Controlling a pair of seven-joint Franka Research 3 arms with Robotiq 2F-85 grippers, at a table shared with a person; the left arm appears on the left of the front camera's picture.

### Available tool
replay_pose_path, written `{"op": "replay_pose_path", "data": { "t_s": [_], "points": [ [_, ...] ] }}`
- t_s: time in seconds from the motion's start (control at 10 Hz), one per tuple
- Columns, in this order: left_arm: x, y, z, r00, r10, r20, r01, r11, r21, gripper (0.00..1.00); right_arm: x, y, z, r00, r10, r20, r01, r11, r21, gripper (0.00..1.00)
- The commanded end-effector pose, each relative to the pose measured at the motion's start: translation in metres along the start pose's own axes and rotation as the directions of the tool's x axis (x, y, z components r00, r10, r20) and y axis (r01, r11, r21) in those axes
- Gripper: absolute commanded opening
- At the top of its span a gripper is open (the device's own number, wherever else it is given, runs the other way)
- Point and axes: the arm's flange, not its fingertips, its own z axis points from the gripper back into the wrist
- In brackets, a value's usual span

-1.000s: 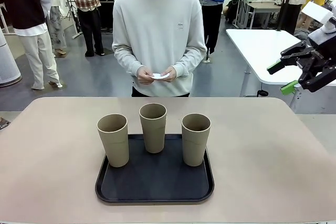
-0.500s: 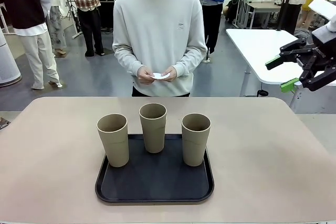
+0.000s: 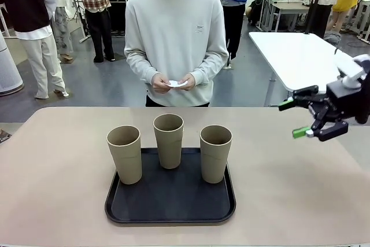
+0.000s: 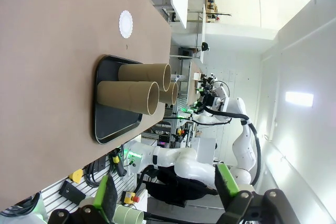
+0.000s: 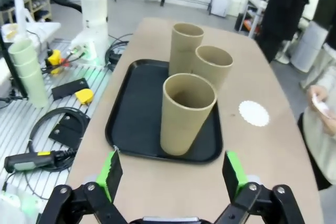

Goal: Place coasters on the table and set cups on them.
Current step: Pick up one Reusable plastic cup and place it on a coaster set by the human.

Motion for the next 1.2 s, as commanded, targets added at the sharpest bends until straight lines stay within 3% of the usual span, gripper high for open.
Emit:
{"op": "replay_pose_path", "data": {
  "t_s": [0.0,0.4,0.7,0.9,1.1],
  "points": [
    [-0.001,-0.001,0.001,1.0,-0.006,0.002,0.006,1.0,-0.013,1.0,-0.025,-0.019,-0.009,0.998,-0.043,0.049,0.043,0.999,-0.005,1.0],
    [-0.001,-0.001,0.001,1.0,-0.006,0.002,0.006,1.0,-0.013,1.0,-0.064,-0.035,-0.041,0.982,-0.128,0.141,0.127,0.992,0.019,1.0],
    [-0.001,-0.001,0.001,1.0,-0.006,0.002,0.006,1.0,-0.013,1.0,-0.08,-0.035,-0.069,0.979,-0.161,0.123,0.152,0.985,0.075,1.0],
    [-0.001,-0.001,0.001,1.0,-0.006,0.002,0.006,1.0,-0.013,1.0,-0.078,-0.033,-0.076,0.971,-0.233,0.059,0.231,0.972,0.028,1.0],
    [-0.001,-0.001,0.001,1.0,-0.006,0.002,0.006,1.0,-0.013,1.0,-0.079,-0.03,-0.071,0.977,-0.184,0.106,0.175,0.98,0.091,1.0]
  ]
}}
